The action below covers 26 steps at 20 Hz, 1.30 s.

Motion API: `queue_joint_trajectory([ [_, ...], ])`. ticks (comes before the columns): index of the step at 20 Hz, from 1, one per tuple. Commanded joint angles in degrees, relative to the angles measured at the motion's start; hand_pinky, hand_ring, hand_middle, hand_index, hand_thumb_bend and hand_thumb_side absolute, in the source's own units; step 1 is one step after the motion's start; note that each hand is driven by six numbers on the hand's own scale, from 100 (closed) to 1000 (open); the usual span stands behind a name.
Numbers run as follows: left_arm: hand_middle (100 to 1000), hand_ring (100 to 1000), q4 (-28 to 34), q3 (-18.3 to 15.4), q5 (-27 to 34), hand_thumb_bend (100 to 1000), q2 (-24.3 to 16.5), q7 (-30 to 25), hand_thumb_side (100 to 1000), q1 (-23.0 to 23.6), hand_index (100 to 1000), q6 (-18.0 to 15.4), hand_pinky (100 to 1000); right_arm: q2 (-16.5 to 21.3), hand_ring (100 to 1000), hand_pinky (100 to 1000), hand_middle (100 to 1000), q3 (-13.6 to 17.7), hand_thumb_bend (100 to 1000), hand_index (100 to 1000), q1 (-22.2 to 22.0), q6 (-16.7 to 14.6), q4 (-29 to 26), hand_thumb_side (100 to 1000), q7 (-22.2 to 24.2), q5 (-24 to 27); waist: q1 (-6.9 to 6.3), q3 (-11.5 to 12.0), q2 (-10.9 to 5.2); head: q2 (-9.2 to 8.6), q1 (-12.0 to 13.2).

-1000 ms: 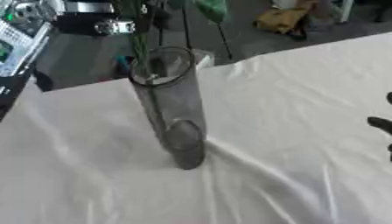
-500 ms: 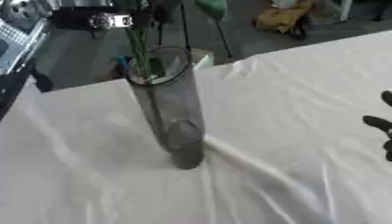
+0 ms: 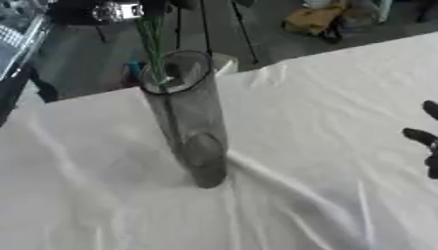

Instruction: Arrange flowers into the vase.

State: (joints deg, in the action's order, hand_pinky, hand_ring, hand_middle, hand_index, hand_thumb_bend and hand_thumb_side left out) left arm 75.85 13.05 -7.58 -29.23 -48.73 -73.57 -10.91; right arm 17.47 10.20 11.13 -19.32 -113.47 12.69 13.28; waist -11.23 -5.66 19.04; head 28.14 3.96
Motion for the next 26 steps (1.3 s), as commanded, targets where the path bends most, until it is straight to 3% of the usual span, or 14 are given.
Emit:
queue_joint_trajectory([
  [1, 928, 1000, 1.3, -1.9, 2.7, 162, -2.2, 3.9, 1000, -0.8, 886, -1.7, 1000, 0.8, 1000, 828, 302, 0.0, 100, 494, 0.5, 0.0, -1.1, 1000, 0.1, -0.3, -0.54, 0.2, -1.75, 0.24, -0.1],
  [2, 964, 1000, 1.8, -1.4, 2.6, 130, -2.6, 4.9, 1000, -0.8, 991, -2.7, 1000, 0.8, 1000, 828, 302, 0.0, 100, 494, 0.5, 0.1, -1.1, 1000, 0.1, -0.3, -0.57, 0.2, -1.72, 0.27, -0.1],
  [3, 994, 1000, 2.2, -1.0, 1.7, 100, -3.0, 4.8, 1000, -0.8, 1000, -4.0, 1000, 0.9, 1000, 827, 302, 0.0, 100, 493, 0.6, 0.1, -1.1, 1000, 0.0, -0.3, -0.6, 0.2, -1.7, 0.29, -0.2],
  [9, 1000, 1000, -1.2, -1.0, -7.9, 100, -4.0, -2.7, 1000, -2.1, 1000, -10.0, 1000, 1.2, 1000, 826, 298, -0.2, 100, 489, 0.7, 0.0, -1.1, 1000, -0.3, -0.1, -0.92, -0.2, -1.64, -0.07, 0.1],
  [15, 1000, 1000, -2.8, -2.2, -8.9, 100, -3.8, -2.9, 1000, -2.6, 1000, -11.4, 1000, 1.0, 1000, 827, 297, -0.2, 100, 489, 1.0, 0.4, -1.1, 1000, -0.2, -0.3, -1.0, -0.4, -1.31, -0.54, 0.1],
  [16, 1000, 1000, -2.8, -1.7, -9.6, 100, -3.9, -3.1, 844, -2.3, 1000, -11.8, 1000, 0.9, 1000, 827, 297, -0.2, 100, 489, 1.0, 0.4, -1.1, 1000, -0.3, -0.4, -1.04, -0.4, -1.26, -0.51, 0.1],
  [17, 1000, 1000, -3.0, -1.1, -10.3, 100, -3.9, -3.2, 493, -2.1, 1000, -12.1, 1000, 0.9, 1000, 827, 297, -0.2, 100, 489, 1.0, 0.4, -1.1, 1000, -0.3, -0.5, -1.07, -0.4, -1.21, -0.5, 0.1],
  [18, 1000, 1000, -3.3, -0.4, -10.9, 100, -3.8, -3.2, 416, -2.0, 1000, -12.5, 1000, 0.9, 1000, 828, 297, -0.1, 100, 489, 1.0, 0.4, -1.1, 1000, -0.3, -0.5, -1.09, -0.4, -1.18, -0.48, 0.1],
  [19, 1000, 1000, -3.6, 0.6, -11.0, 100, -3.6, -3.2, 424, -1.9, 1000, -13.4, 1000, 0.9, 1000, 828, 297, -0.1, 100, 489, 1.0, 0.5, -1.1, 1000, -0.4, -0.6, -1.13, -0.5, -1.14, -0.39, 0.2],
  [20, 1000, 1000, -3.9, 1.1, -10.6, 100, -3.5, -3.2, 757, -1.8, 1000, -14.3, 1000, 0.9, 1000, 828, 297, -0.2, 100, 489, 1.1, 0.5, -1.1, 1000, -0.4, -0.6, -1.15, -0.5, -1.11, -0.34, 0.2],
  [21, 1000, 1000, -4.1, 1.3, -9.7, 100, -3.3, -3.2, 818, -1.9, 1000, -15.0, 1000, 0.9, 1000, 828, 297, -0.2, 100, 489, 1.1, 0.6, -1.1, 1000, -0.4, -0.7, -1.16, -0.5, -1.09, -0.32, 0.3],
  [22, 1000, 1000, -4.3, 1.1, -8.7, 100, -3.2, -3.2, 1000, -2.0, 1000, -15.3, 1000, 0.9, 1000, 828, 296, -0.3, 100, 489, 1.1, 0.7, -1.1, 1000, -0.3, -0.7, -1.16, -0.5, -1.08, -0.31, 0.3],
  [26, 990, 1000, -4.4, -1.6, -7.1, 100, -3.6, -3.2, 1000, -2.2, 1000, -12.9, 1000, 0.7, 1000, 828, 296, -0.4, 100, 489, 1.1, 0.8, -1.1, 1000, -0.2, -0.8, -1.14, -0.4, -1.06, -0.18, 0.3],
])
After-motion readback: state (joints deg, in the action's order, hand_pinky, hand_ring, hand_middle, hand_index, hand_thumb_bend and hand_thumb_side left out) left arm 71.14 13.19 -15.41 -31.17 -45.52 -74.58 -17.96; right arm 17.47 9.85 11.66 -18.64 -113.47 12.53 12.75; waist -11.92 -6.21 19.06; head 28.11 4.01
